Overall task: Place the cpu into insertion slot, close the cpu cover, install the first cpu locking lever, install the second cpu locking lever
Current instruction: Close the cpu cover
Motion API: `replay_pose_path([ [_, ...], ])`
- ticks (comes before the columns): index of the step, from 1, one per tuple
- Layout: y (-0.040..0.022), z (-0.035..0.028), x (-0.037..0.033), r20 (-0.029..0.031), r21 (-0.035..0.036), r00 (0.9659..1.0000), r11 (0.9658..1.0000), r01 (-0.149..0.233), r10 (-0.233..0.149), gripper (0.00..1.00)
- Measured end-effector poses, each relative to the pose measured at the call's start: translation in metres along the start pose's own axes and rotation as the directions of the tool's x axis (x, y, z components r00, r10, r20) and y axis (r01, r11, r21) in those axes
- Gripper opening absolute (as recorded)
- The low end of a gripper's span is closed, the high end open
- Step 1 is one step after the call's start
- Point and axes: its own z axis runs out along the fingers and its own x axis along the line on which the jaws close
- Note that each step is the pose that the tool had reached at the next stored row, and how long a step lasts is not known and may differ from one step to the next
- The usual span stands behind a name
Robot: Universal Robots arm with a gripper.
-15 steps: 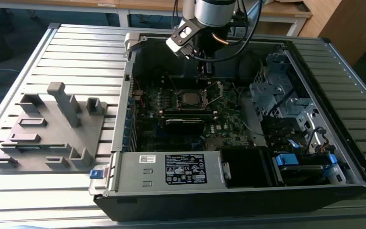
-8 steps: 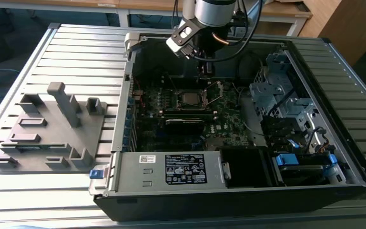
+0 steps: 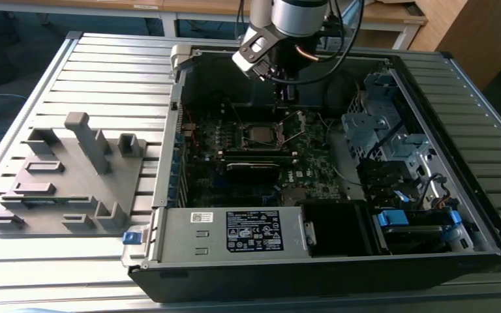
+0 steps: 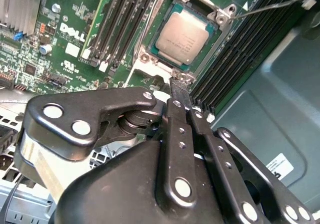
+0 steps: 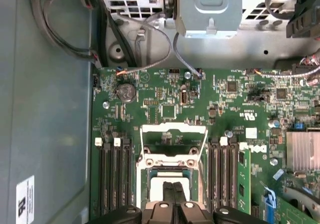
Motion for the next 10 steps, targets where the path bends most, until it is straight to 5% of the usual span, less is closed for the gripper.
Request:
replay_pose_path([
  [4,0.0058,0.0001,0.0,-0.0001,0.0,1.0,1.0,0.0,0.0,0.1],
  [10,0.0064,-0.0021,0.0001,-0.0001,0.0,1.0,1.0,0.0,0.0,0.1],
])
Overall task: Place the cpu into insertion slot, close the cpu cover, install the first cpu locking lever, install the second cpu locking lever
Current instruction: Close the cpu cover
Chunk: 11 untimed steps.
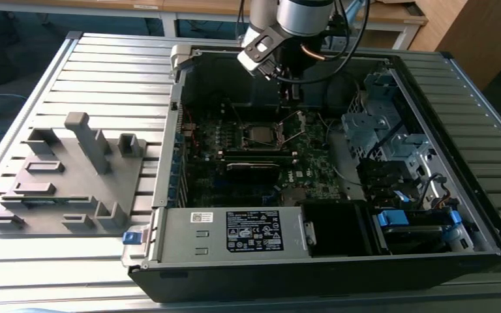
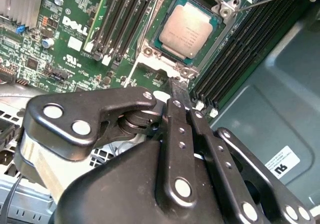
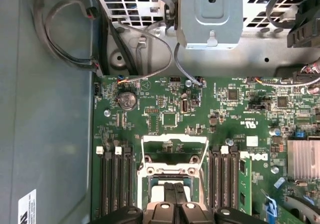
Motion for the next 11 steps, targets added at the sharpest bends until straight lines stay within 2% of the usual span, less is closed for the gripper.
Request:
replay_pose_path([
  [6,0.0014,-0.0009,0.0,-0.001,0.0,1.0,1.0,0.0,0.0,0.1],
  [11,0.0084,-0.0008,0.0,-0.0013,0.0,1.0,1.0,0.0,0.0,0.1],
])
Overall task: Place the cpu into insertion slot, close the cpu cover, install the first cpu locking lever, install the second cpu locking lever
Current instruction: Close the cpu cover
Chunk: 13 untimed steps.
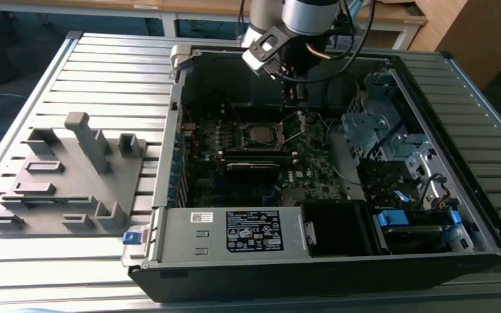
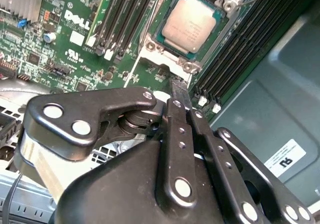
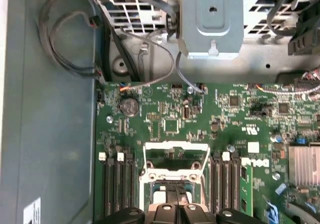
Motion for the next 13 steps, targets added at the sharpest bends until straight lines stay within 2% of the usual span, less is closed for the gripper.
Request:
replay_pose_path([
  [13,0.0236,0.0008,0.0002,0.0,0.0,1.0,1.0,0.0,0.0,0.1],
])
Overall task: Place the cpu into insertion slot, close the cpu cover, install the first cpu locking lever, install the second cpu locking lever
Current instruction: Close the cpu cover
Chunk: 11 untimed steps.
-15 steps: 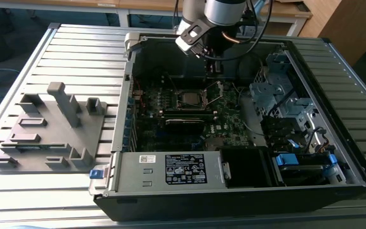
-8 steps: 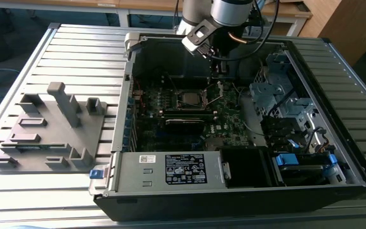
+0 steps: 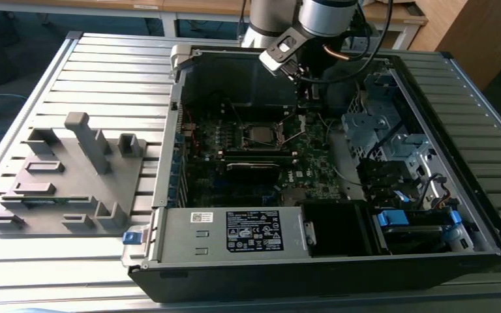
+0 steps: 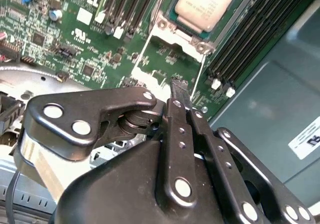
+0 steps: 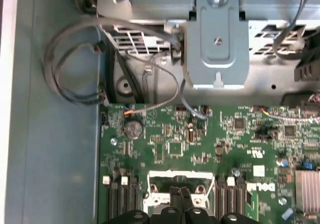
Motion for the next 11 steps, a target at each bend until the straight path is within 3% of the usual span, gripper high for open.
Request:
replay_pose_path([
  [9,0.0153,0.0004,0.0003,0.0,0.0,1.0,1.0,0.0,0.0,0.1],
  [11,0.0217,0.0005,0.0005,0.0001,0.0,1.0,1.0,0.0,0.0,0.1],
])
